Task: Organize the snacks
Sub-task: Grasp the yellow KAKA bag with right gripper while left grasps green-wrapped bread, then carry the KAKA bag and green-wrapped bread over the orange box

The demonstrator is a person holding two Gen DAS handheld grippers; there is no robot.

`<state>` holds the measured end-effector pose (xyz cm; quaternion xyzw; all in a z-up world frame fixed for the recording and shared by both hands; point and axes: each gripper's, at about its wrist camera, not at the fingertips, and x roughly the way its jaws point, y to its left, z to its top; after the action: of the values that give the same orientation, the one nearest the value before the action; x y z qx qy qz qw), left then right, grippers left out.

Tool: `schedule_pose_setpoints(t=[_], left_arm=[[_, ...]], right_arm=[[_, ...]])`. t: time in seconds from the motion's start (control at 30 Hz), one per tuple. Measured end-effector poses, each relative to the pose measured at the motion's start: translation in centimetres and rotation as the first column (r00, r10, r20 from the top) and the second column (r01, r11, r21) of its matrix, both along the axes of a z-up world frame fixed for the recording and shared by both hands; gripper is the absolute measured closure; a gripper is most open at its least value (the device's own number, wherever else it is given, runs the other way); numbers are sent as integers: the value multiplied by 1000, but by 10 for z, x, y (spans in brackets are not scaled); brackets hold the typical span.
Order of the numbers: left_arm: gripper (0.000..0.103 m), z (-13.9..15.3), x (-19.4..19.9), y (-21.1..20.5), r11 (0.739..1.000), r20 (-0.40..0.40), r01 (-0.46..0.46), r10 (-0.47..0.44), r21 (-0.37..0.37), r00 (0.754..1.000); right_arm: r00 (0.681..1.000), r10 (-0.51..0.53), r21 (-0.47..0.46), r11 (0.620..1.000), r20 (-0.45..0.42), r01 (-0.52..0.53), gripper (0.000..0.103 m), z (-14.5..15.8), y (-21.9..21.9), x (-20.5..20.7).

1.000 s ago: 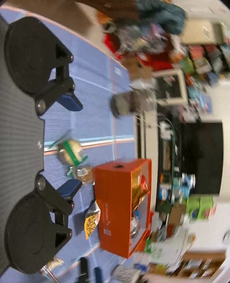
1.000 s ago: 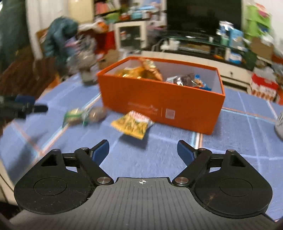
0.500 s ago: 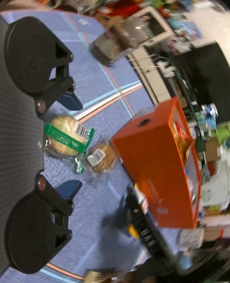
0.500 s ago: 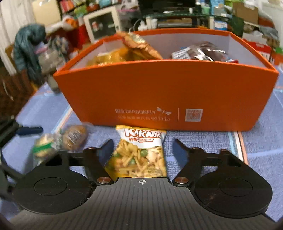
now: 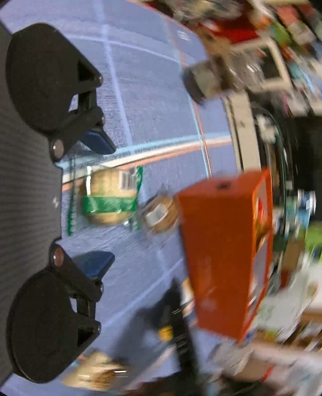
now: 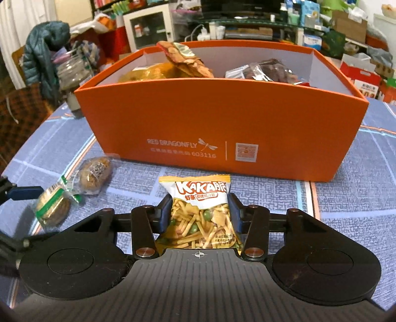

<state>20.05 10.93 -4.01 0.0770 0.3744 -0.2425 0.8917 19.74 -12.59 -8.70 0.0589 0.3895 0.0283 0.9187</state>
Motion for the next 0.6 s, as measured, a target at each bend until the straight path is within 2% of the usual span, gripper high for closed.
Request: schedule_pose_setpoints(t=[0.07, 0.13, 0.2, 0.23, 0.27, 0.3, 0.4, 0.6], left_arm=[[19, -2, 5, 1, 998, -25, -52, 51, -36, 998], [34, -4, 5, -4, 998, -26, -57, 57, -25, 998], [34, -6, 4, -10, 999, -9, -52, 52, 10, 999], [38, -5, 0, -10, 999, -4, -52, 52, 14, 999], [44, -5, -1, -11, 998, -1, -56, 56, 12, 998], [61, -4, -2, -11, 998, 0, -60, 60, 11, 998], [61, 0, -2, -13, 995, -29, -97, 97, 2, 995], [60, 4, -18, -26, 980, -71, -189, 194, 67, 979]], right_arm=[[1000, -3, 3, 1000, 5, 3, 68, -1, -2, 0], [1000, 4, -1, 1000, 6, -4, 67, -1, -2, 1], [1000, 14, -11, 1000, 3, -14, 66, -1, -2, 0], [1000, 21, -19, 1000, 4, -21, 66, -1, -2, -2], [1000, 25, -22, 999, 6, -25, 67, -1, -2, -3], [1000, 25, -23, 999, 4, -25, 69, -1, -3, -4], [999, 38, -24, 999, -14, -38, 75, 2, -3, -7], [998, 54, -27, 998, -32, -55, 75, 3, -5, -23]])
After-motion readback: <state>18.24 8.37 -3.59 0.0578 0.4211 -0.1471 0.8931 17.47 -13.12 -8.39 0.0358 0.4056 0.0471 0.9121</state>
